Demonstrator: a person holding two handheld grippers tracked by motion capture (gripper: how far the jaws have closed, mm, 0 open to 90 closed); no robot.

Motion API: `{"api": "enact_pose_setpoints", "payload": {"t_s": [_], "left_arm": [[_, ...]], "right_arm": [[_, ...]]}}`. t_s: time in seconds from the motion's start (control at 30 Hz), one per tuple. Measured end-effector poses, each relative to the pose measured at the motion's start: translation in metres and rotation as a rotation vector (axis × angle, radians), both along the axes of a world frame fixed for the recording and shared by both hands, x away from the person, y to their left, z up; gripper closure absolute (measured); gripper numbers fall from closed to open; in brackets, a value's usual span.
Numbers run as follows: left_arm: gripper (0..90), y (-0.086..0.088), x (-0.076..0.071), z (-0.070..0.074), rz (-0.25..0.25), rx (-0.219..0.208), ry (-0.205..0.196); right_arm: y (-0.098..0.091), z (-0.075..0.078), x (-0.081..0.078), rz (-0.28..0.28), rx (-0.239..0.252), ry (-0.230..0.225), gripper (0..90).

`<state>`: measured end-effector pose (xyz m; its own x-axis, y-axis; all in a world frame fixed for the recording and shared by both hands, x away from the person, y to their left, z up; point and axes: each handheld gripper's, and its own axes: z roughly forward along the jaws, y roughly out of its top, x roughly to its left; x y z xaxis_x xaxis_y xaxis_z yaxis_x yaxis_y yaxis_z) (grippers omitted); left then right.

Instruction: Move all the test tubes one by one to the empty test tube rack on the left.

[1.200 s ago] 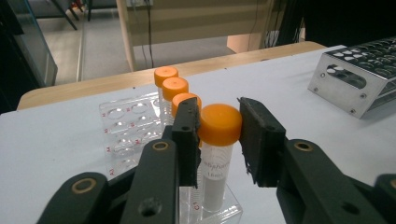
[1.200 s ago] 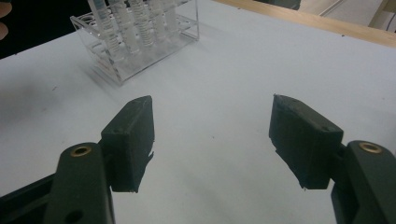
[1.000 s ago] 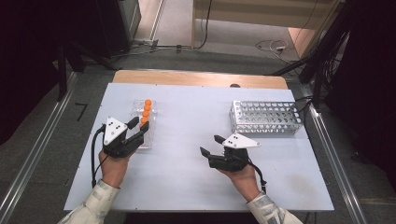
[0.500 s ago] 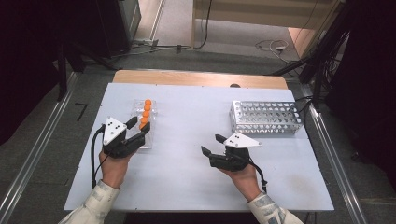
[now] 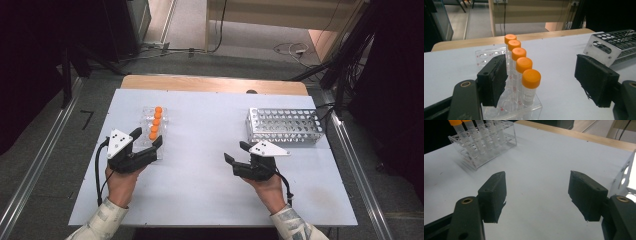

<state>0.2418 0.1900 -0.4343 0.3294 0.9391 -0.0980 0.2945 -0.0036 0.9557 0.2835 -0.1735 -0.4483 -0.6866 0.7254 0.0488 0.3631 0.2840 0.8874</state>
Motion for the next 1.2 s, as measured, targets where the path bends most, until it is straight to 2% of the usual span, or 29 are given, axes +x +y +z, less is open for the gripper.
{"api": "enact_pose_setpoints", "payload": {"t_s": [0.23, 0.7, 1.0, 1.2], "left_arm": [[22.8, -0.001, -0.008, -0.001, 0.005, 0.005, 0.001], [22.5, 0.004, -0.028, -0.007, 0.007, -0.016, -0.014], [22.3, 0.013, -0.04, -0.016, 0.037, 0.032, -0.014], [21.3, 0.018, -0.045, -0.02, 0.05, 0.045, -0.006]], "right_arm": [[-0.012, 0.001, 0.001, -0.026, -0.004, -0.011, 29.6], [-0.034, 0.002, 0.001, -0.081, -0.009, -0.015, 29.1], [-0.053, 0.003, -0.002, -0.125, -0.004, -0.017, 28.7], [-0.066, 0.001, -0.006, -0.15, -0.005, -0.016, 28.7]]}}
